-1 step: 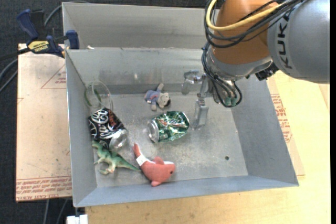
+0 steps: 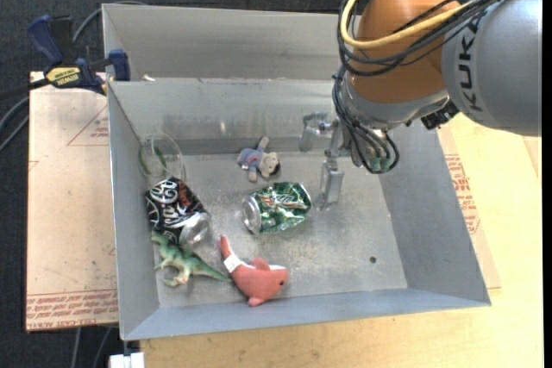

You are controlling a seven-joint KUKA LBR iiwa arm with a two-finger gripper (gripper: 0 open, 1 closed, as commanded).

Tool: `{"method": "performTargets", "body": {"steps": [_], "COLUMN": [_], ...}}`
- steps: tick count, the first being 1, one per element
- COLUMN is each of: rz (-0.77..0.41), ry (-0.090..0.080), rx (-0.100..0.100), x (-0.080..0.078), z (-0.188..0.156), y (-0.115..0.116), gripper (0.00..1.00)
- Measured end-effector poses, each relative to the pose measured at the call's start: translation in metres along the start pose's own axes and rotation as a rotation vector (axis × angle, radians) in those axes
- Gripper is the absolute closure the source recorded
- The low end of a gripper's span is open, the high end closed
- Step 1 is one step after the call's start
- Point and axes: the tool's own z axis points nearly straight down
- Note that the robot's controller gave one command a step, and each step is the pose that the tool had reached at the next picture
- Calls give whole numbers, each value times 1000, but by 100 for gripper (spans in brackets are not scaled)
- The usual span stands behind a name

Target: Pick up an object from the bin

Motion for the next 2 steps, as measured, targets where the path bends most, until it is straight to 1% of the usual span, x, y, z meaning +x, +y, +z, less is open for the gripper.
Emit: {"method": "performTargets", "body": {"steps": [1, 2], "rz": [-119, -37], "ry": [2, -1], "rx": [0, -1], "x": [-8, 9], "z": [100, 104], "y": [-17, 6], "gripper": [0, 0]}}
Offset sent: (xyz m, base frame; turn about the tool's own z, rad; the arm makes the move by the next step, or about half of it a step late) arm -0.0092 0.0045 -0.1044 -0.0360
